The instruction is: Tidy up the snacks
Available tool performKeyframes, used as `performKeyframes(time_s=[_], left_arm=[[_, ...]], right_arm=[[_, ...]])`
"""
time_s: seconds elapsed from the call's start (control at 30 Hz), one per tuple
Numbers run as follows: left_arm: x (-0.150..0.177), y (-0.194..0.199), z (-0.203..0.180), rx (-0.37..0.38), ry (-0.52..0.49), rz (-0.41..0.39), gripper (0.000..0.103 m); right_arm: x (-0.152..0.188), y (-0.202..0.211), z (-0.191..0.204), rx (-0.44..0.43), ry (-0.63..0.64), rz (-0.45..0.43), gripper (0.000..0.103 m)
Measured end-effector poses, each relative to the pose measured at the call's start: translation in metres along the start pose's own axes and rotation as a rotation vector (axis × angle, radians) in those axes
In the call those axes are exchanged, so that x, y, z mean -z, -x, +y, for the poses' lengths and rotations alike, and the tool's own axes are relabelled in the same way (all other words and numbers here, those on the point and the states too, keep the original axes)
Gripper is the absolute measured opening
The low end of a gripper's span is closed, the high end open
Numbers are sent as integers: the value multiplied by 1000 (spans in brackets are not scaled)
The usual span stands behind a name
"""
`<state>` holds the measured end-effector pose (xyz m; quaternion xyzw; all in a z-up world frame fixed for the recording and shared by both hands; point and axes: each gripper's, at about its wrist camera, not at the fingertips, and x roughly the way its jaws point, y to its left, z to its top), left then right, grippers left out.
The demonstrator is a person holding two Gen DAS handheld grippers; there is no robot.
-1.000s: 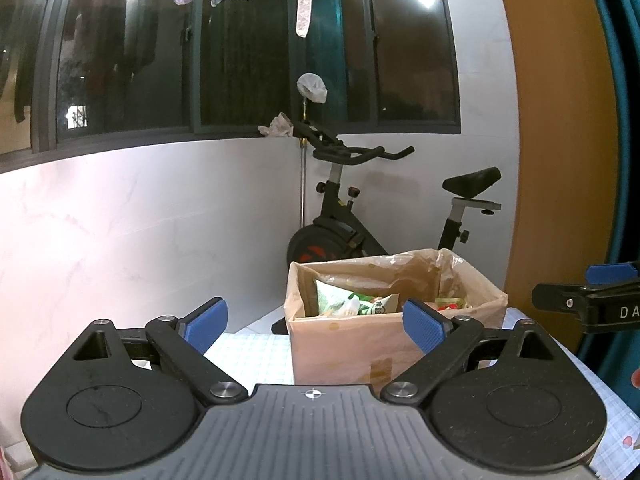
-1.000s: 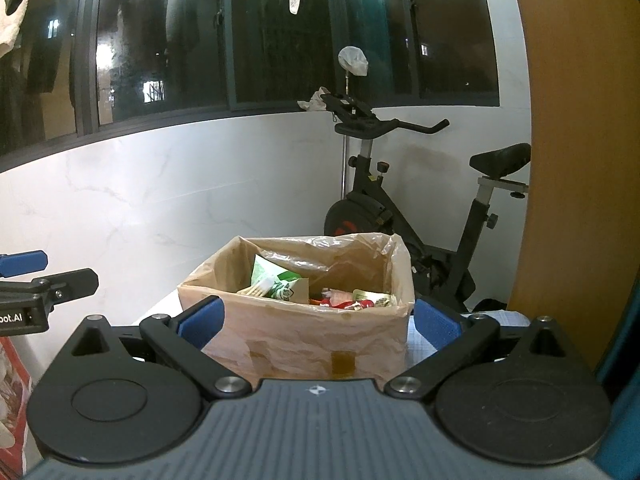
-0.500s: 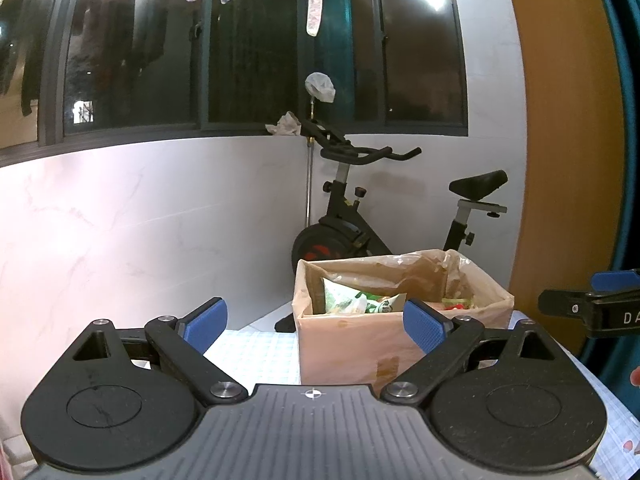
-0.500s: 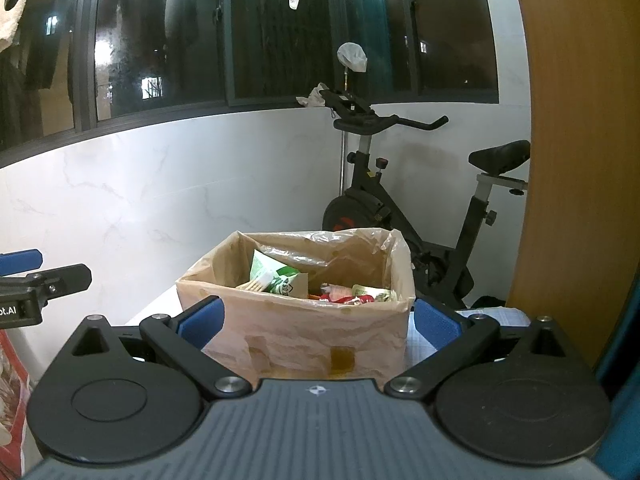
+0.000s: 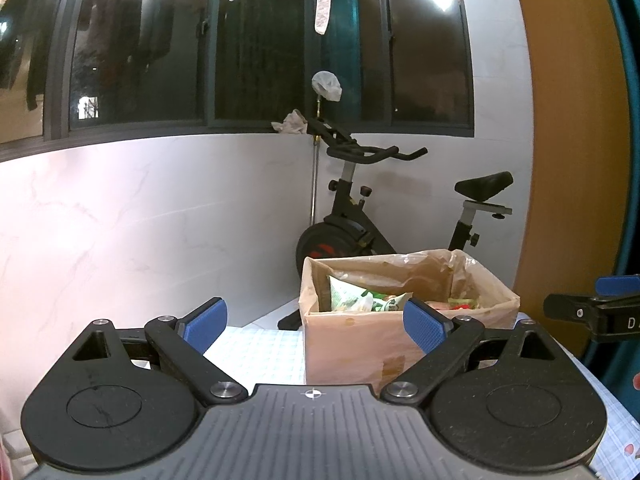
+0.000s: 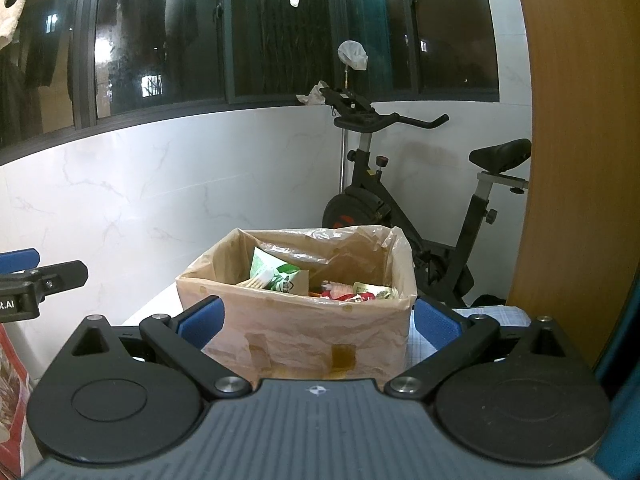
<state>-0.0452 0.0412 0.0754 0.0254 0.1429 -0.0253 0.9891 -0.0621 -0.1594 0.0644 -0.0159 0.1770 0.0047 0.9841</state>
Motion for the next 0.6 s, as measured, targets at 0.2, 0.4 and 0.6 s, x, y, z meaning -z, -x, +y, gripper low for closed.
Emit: performKeyframes(time_s=[0.2, 0.4, 0.6], left_arm=[[0, 0, -3, -7, 4, 3, 96], [0, -1, -5, -14, 8, 3, 96], [1, -2, -9, -29, 14, 4, 96]], right_arm=[[2, -1, 0, 1, 2, 4, 103], [3, 0, 0, 1, 3, 5, 103], [3, -2, -1, 2, 0, 9, 103]])
